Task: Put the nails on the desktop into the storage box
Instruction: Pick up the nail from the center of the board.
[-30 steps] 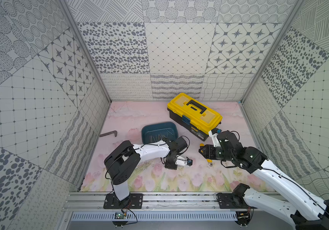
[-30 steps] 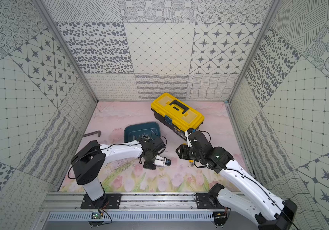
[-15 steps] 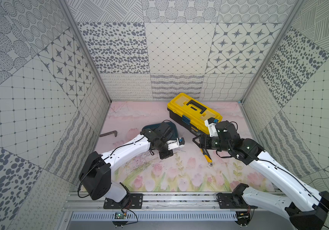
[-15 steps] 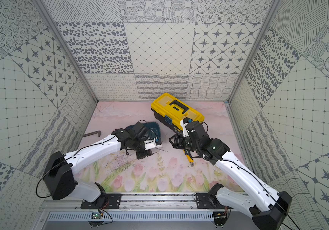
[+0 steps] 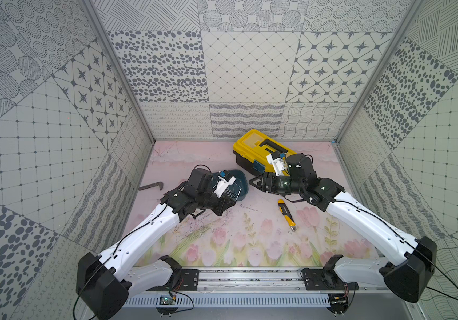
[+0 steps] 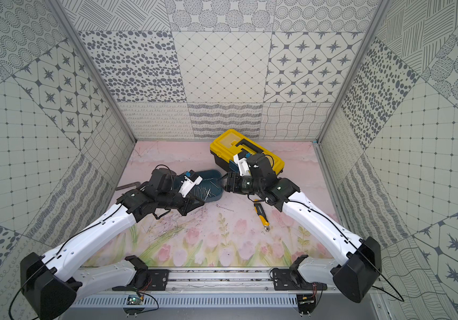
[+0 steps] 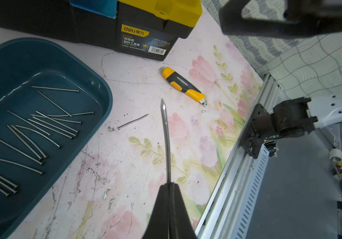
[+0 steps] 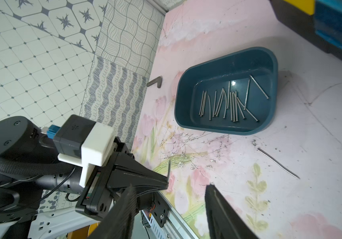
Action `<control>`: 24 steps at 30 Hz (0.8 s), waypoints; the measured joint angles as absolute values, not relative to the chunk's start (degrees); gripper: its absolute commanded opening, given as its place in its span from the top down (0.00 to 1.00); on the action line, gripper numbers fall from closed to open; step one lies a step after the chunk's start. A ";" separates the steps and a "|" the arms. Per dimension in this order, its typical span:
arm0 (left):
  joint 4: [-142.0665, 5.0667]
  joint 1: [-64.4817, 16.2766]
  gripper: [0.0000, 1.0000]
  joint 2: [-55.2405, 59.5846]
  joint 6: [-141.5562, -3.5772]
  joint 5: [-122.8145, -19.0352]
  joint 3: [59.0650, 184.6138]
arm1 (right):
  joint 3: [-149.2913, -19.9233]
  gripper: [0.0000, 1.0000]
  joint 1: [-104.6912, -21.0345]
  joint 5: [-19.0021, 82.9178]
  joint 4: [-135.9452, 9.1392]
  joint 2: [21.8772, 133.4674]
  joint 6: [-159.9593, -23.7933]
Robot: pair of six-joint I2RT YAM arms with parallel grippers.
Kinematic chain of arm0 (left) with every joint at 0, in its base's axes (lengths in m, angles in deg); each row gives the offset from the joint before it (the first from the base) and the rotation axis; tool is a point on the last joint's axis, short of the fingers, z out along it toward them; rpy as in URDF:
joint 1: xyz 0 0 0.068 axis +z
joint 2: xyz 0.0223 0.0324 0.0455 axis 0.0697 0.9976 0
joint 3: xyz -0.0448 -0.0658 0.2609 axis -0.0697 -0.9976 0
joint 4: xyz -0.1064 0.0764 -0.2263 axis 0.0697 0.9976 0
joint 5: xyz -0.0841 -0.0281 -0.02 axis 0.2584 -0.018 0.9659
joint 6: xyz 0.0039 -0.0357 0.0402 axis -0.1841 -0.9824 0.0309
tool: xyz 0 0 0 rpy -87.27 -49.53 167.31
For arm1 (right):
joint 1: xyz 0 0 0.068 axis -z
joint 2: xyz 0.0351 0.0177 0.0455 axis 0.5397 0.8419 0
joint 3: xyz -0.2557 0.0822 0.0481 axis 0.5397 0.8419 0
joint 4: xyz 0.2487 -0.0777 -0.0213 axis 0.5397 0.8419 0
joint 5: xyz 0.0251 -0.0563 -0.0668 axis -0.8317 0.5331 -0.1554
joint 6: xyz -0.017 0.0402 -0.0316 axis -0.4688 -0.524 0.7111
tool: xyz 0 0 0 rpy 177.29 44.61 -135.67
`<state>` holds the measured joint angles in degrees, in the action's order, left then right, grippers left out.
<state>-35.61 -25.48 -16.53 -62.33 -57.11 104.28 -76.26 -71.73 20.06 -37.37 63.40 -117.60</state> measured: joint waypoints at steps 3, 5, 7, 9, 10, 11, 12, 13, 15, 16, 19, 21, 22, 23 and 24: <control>-39.52 -24.84 1.00 -19.33 -70.35 -56.28 101.62 | -77.72 0.41 -73.06 19.33 -38.46 65.45 -117.63; -41.99 -24.56 1.00 -21.01 -75.12 -55.93 100.15 | -78.42 0.41 -73.83 18.99 -39.08 66.46 -117.69; -44.00 -24.34 1.00 -22.32 -79.05 -55.84 99.10 | -79.27 0.41 -74.62 18.79 -39.53 67.44 -117.80; -45.99 -24.08 1.00 -23.46 -82.88 -55.78 98.23 | -80.36 0.41 -75.42 18.70 -39.95 68.62 -117.89; -46.87 -24.01 1.00 -23.94 -84.56 -55.76 97.90 | -80.78 0.41 -75.77 18.68 -40.15 69.17 -117.89; -47.63 -23.97 1.00 -24.33 -86.07 -55.78 97.66 | -81.15 0.41 -76.21 18.68 -40.39 69.67 -117.91; -48.13 -23.95 1.00 -24.61 -87.20 -55.76 97.53 | -81.50 0.41 -76.71 18.66 -40.47 70.24 -118.04; -48.88 -23.90 1.00 -24.92 -88.45 -55.76 97.40 | -81.68 0.41 -77.19 18.64 -40.58 70.63 -118.06; -49.84 -23.75 1.00 -25.42 -90.44 -55.76 97.18 | -81.72 0.41 -78.11 18.68 -40.67 71.13 -118.17; -50.38 -23.64 1.00 -25.64 -91.51 -55.76 97.07 | -81.72 0.41 -78.46 18.72 -40.69 71.31 -118.30; -51.72 -23.38 1.00 -26.19 -93.87 -55.76 96.90 | -81.72 0.41 -79.31 18.92 -40.74 71.74 -118.83; -52.18 -23.34 1.00 -26.60 -94.96 -55.78 96.77 | -81.72 0.41 -79.58 19.01 -40.80 71.98 -118.92; -52.24 -23.34 1.00 -26.76 -95.47 -55.76 96.74 | -81.72 0.41 -79.71 19.12 -40.85 72.12 -118.92; -52.37 -23.31 1.00 -26.93 -95.81 -55.76 96.68 | -81.74 0.41 -79.82 19.16 -40.85 72.23 -118.94; -52.37 -23.31 1.00 -27.11 -96.23 -55.76 96.66 | -81.85 0.41 -79.86 19.18 -40.82 72.40 -118.94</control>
<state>-52.37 -23.31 -27.11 -96.23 -55.76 96.66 -81.85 -79.86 19.18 -40.82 72.40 -118.94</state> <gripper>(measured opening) 0.040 0.590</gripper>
